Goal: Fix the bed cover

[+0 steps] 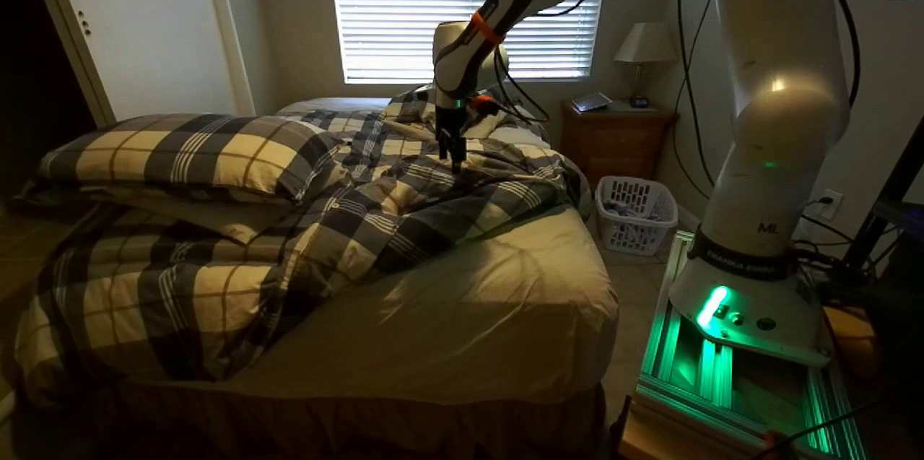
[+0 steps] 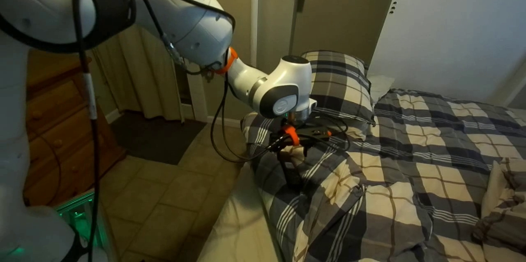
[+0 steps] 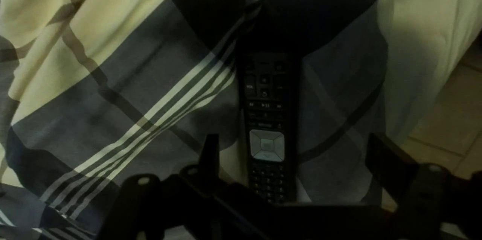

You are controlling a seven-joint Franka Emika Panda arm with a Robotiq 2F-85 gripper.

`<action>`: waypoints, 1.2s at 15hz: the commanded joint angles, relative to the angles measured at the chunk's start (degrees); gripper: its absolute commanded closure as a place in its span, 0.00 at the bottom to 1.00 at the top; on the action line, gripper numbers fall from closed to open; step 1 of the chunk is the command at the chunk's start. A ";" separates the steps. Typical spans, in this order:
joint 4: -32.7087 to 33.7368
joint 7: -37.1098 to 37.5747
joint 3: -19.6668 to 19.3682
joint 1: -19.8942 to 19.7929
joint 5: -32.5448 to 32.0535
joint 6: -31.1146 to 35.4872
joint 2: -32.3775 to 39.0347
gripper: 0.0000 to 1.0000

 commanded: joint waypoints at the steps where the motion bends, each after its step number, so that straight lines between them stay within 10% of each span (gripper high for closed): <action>1: 5.92 -3.52 2.52 -2.14 1.28 1.02 6.79 0.00; 15: 16.78 -5.74 7.70 -6.25 2.47 2.30 20.04 0.01; 18: 17.47 -5.86 8.21 -6.49 2.50 1.98 20.80 0.30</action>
